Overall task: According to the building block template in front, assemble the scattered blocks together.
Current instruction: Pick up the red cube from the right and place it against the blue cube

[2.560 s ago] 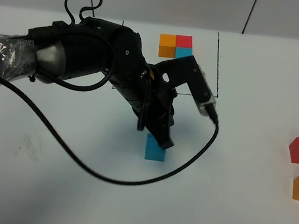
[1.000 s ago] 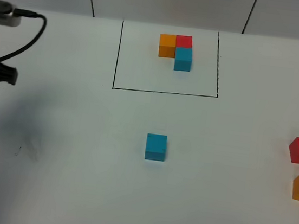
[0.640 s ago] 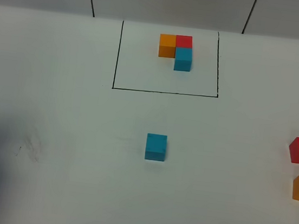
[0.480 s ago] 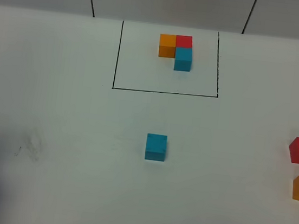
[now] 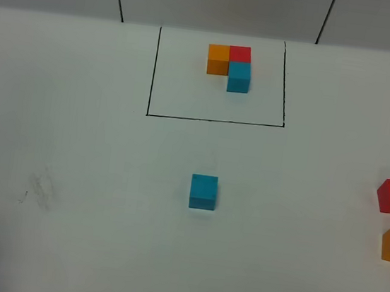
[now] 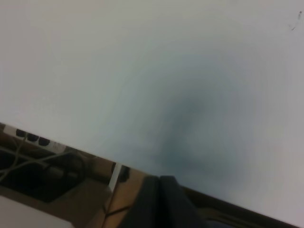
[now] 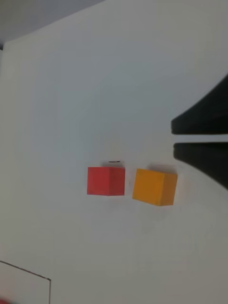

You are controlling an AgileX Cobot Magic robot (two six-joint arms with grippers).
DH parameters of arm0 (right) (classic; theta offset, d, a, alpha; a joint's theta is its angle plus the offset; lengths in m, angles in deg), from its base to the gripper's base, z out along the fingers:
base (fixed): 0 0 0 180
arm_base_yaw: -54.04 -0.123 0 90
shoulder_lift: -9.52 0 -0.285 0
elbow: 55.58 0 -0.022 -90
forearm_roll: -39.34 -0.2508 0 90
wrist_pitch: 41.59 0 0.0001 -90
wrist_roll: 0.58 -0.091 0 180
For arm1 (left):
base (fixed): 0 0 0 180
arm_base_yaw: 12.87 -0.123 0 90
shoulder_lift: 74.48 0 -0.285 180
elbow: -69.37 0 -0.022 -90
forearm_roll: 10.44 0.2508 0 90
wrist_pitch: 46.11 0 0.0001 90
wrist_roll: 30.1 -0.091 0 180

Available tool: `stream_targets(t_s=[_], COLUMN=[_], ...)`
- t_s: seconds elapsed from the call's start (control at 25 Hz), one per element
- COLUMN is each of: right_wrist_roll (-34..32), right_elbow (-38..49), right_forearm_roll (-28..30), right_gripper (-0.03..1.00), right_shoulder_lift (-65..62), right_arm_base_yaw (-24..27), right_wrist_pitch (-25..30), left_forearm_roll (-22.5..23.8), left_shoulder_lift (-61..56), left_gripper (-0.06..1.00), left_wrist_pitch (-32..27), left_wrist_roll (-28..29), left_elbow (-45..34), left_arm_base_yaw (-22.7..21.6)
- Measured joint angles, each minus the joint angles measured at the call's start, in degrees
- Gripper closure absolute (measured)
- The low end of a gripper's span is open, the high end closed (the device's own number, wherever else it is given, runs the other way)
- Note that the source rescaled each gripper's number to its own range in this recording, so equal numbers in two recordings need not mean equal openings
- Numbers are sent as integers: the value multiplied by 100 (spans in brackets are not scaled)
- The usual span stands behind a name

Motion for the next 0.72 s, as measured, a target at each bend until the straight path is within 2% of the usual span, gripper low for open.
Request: stream_targets(t_s=[0.2, 0.36, 0.44, 0.72], right_wrist_roll=[0, 0, 0, 0], right_elbow=[0, 0, 0, 0], right_forearm_roll=[0, 0, 0, 0], right_gripper=[97, 97, 97, 97], right_shoulder_lift=[0, 0, 0, 0], right_arm_base_yaw=[0, 0, 0, 0], right_wrist_pitch=[0, 0, 0, 0], left_forearm_roll=[-313, -934, -1086, -976], left_shoulder_lift=[-354, -516, -516, -519], left_gripper=[94, 94, 94, 94], left_wrist_pitch=[60, 287, 326, 338], left_wrist_roll=[-381, -1427, -1674, -1541], left_elbow=[0, -103, -104, -104], left_arm_base_yaw=[0, 0, 0, -11])
